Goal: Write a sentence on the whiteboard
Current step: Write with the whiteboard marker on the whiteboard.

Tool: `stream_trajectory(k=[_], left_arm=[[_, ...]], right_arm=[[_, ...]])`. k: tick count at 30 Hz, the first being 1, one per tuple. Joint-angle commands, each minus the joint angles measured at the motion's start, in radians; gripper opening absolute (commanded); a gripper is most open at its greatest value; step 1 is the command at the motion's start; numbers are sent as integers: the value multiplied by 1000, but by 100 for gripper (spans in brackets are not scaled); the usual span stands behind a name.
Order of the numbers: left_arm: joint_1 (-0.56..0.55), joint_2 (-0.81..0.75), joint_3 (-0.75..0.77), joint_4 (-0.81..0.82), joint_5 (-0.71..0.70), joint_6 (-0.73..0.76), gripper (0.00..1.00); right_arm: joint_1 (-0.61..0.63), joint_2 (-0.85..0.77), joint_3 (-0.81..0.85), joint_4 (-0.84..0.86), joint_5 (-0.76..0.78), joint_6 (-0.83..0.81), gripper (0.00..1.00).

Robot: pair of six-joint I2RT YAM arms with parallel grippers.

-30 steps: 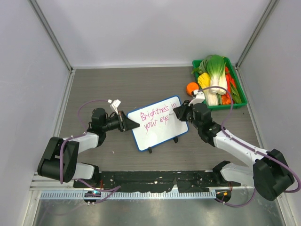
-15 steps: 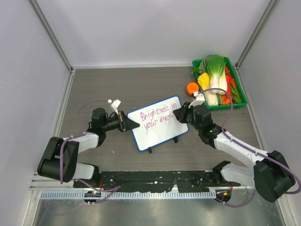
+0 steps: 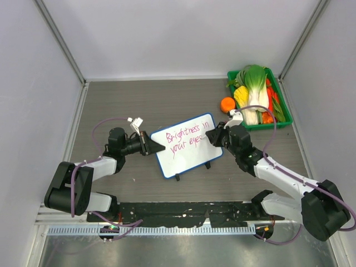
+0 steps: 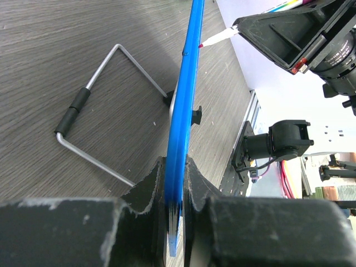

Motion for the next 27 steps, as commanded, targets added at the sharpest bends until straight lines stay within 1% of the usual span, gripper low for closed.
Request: stream_trajectory(k=[1, 11, 20, 27], left_arm=[[-8, 22, 0, -76, -67, 96, 0], [-9, 25, 0, -75, -67, 96, 0], [-9, 23, 0, -75, -67, 96, 0], [-9, 22, 0, -76, -68, 96, 0]], right_arm=[[-2, -24, -18, -40, 37, -17, 1], [-2, -47, -27, -52, -6, -22, 1], [-2, -41, -15, 3, -69, 16, 1], [-2, -43, -2, 26, -58, 44, 1]])
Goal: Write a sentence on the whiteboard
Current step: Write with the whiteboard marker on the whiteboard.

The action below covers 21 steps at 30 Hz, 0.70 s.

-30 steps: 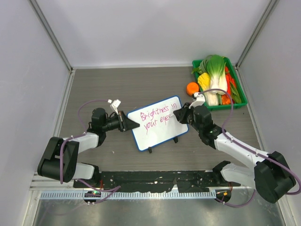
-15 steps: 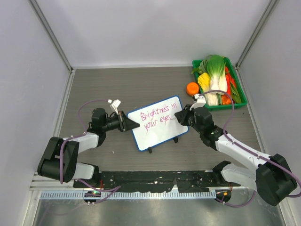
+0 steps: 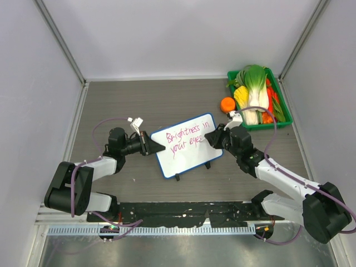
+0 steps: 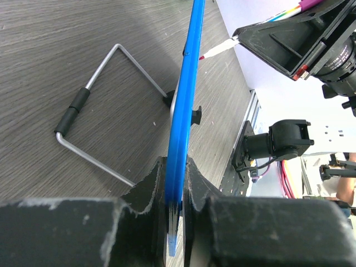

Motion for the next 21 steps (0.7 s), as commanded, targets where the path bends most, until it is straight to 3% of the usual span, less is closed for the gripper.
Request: stream_trajectory(k=[1, 11, 21], left_arm=[[-9, 20, 0, -77, -68, 95, 0], [-8, 17, 1, -81, -65, 96, 0], [-8, 7, -3, -86, -68, 99, 0]], right_arm=[[-2, -26, 15, 52, 10, 31, 0], [-25, -140, 14, 23, 23, 19, 1], [-43, -109, 7, -2, 56, 2, 1]])
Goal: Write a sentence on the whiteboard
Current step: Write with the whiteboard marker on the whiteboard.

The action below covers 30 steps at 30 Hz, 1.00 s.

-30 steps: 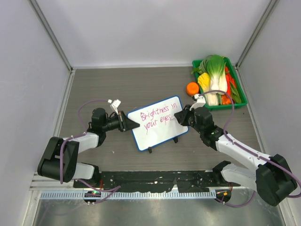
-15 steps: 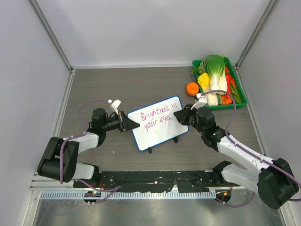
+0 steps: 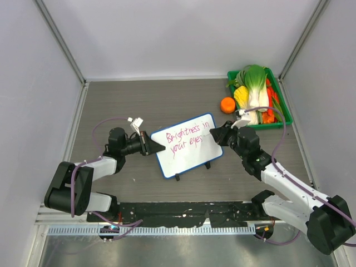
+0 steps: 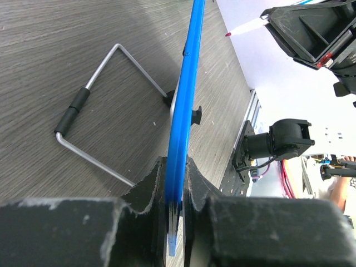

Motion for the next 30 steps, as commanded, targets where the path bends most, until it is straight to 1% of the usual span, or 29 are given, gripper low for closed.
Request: stream_trajectory(k=[1, 23, 27, 30], left_arm=[[-7, 9, -2, -86, -68, 97, 0], [-9, 9, -4, -86, -67, 97, 0], [-7, 9, -2, -86, -67, 97, 0], [-7, 6, -4, -89, -68, 97, 0]], right_arm=[[-5, 13, 6, 20, 35, -11, 1], [-5, 145, -43, 115, 66, -10, 1], [-3, 146, -39, 107, 58, -11, 1], [-5, 114, -35, 93, 53, -10, 1]])
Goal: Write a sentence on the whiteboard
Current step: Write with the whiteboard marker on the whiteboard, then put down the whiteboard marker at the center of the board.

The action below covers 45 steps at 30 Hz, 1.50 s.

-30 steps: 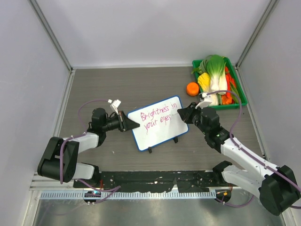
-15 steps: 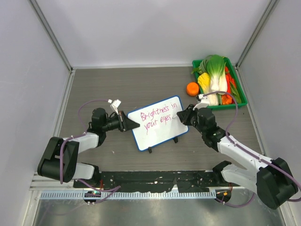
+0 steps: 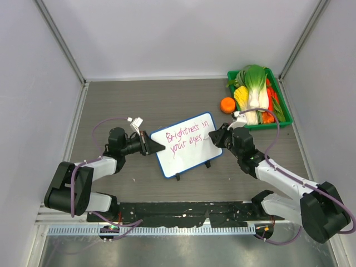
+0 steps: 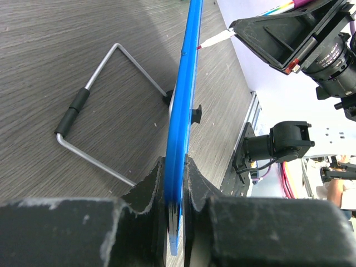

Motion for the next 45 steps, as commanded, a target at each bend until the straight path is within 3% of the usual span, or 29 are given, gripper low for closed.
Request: stream_trajectory(k=[1, 10, 23, 28, 33, 37, 40, 41, 45], left_arm=[[-7, 5, -4, -87, -60, 103, 0], [-8, 21, 0, -80, -60, 99, 0], [-8, -17, -7, -104, -85, 110, 2], [-8, -48, -12, -130, -100, 118, 19], [-8, -139, -20, -195, -162, 144, 53], [-7, -260, -35, -262, -255, 153, 73], [-8, -362, -27, -348, -327, 153, 81], [-8, -405, -21, -377, -364, 149, 90], [-8, -531, 23, -532, -499, 126, 96]], right_arm=[[-2, -27, 6, 1, 24, -4, 1], [-2, -144, 24, -74, 2, 2, 1], [-2, -167, 34, -128, -29, 30, 1], [-5, -205, 40, -221, -55, 59, 1], [-8, -286, 20, -387, -125, 126, 1], [-11, -346, -8, -497, -182, 197, 1], [-10, -377, -31, -583, -209, 246, 1], [-10, -381, -35, -606, -213, 263, 1], [-10, -389, -81, -678, -217, 322, 1]])
